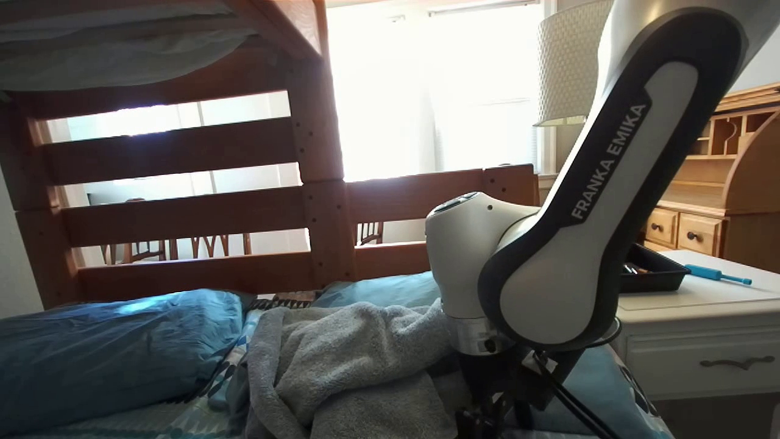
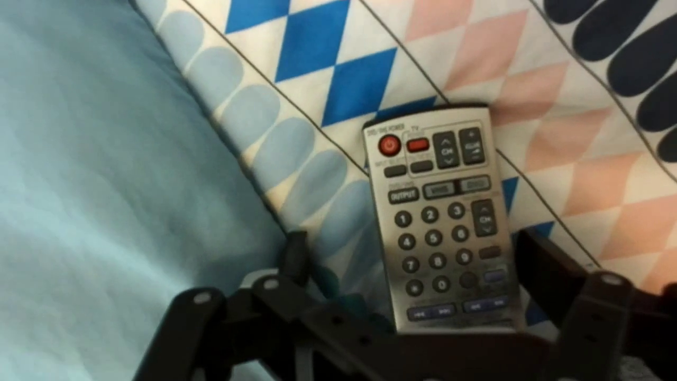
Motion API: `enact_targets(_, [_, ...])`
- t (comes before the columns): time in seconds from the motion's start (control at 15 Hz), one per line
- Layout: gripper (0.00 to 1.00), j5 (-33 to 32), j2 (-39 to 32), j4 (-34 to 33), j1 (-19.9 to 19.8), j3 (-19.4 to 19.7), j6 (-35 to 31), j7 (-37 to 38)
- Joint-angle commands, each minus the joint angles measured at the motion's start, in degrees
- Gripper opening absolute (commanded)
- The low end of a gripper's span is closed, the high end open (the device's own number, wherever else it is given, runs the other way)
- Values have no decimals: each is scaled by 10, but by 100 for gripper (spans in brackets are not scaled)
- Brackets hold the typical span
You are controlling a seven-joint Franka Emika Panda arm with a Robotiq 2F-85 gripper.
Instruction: Put the grey remote control on the nightstand.
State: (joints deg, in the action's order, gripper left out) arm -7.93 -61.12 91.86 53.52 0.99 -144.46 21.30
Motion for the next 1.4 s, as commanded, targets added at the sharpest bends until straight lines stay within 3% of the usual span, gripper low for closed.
enact_targets(0.0, [100,-20,-16,-36,-16,-26,22,-78])
enact_targets(0.2, [100,-25,-12,-35,-39,-57,26,-172])
enact_targets(0.4, [100,-32,-15,-40,-44,-63,45,-211])
enact_targets(0.47, [92,-34,-15,-41,-45,-63,49,-215])
enact_targets(0.53, [74,-36,-15,-41,-47,-64,54,-223])
enact_targets(0.87, [37,-41,-16,-43,-53,-66,65,-237])
enact_targets(1.13, [34,-39,-2,-32,-47,-61,66,-213])
enact_targets(1.33, [34,-20,52,33,-59,-73,31,-183])
